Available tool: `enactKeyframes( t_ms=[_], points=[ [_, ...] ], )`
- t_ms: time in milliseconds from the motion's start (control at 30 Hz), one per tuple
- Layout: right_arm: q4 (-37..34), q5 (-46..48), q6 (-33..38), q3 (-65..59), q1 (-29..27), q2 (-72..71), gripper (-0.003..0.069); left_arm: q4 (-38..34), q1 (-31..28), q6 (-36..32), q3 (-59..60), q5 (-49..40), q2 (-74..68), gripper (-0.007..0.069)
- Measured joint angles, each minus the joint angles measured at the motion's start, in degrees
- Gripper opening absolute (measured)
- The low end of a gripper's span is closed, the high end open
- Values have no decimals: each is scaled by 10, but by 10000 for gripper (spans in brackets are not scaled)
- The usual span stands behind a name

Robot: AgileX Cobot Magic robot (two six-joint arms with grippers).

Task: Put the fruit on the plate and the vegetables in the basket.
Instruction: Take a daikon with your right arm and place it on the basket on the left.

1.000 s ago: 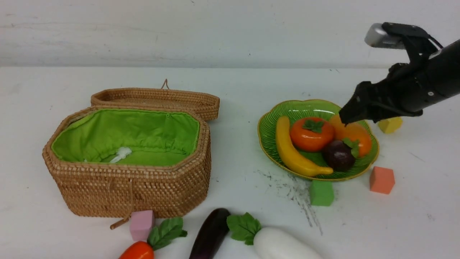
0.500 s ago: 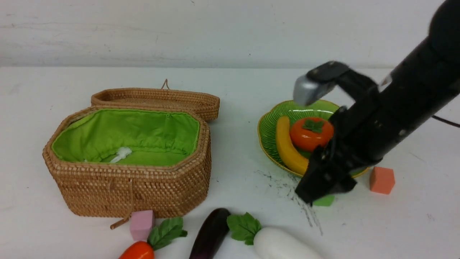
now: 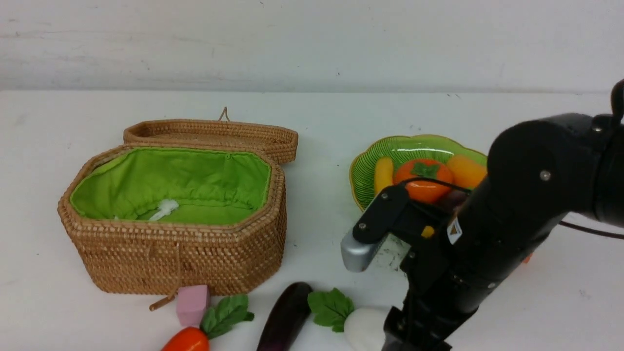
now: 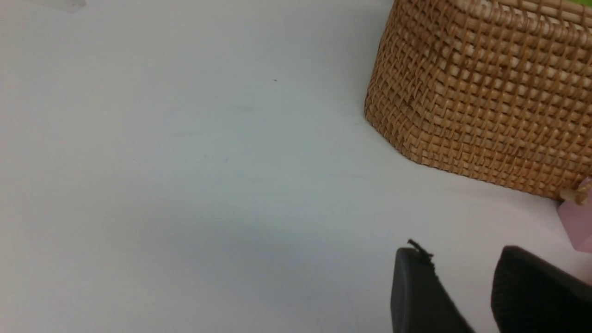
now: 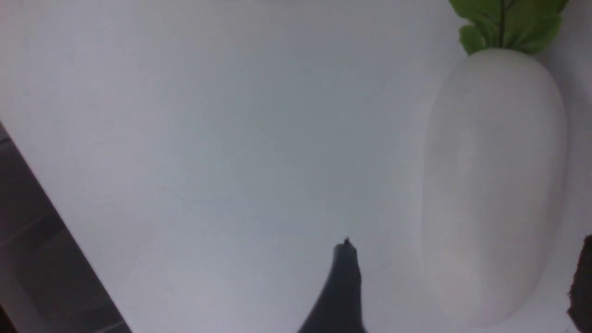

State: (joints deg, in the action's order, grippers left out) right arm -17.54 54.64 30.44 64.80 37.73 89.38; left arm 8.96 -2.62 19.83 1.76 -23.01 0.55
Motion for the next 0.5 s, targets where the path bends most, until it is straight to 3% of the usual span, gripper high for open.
enactKeyframes(
  t_ms=[267, 500],
  points=[
    [40, -33, -14, 0, 19, 63, 661, 0, 0, 0, 0, 0, 0, 239],
    [120, -77, -52, 0, 19, 151, 646, 0, 0, 0, 0, 0, 0, 239]
  ],
)
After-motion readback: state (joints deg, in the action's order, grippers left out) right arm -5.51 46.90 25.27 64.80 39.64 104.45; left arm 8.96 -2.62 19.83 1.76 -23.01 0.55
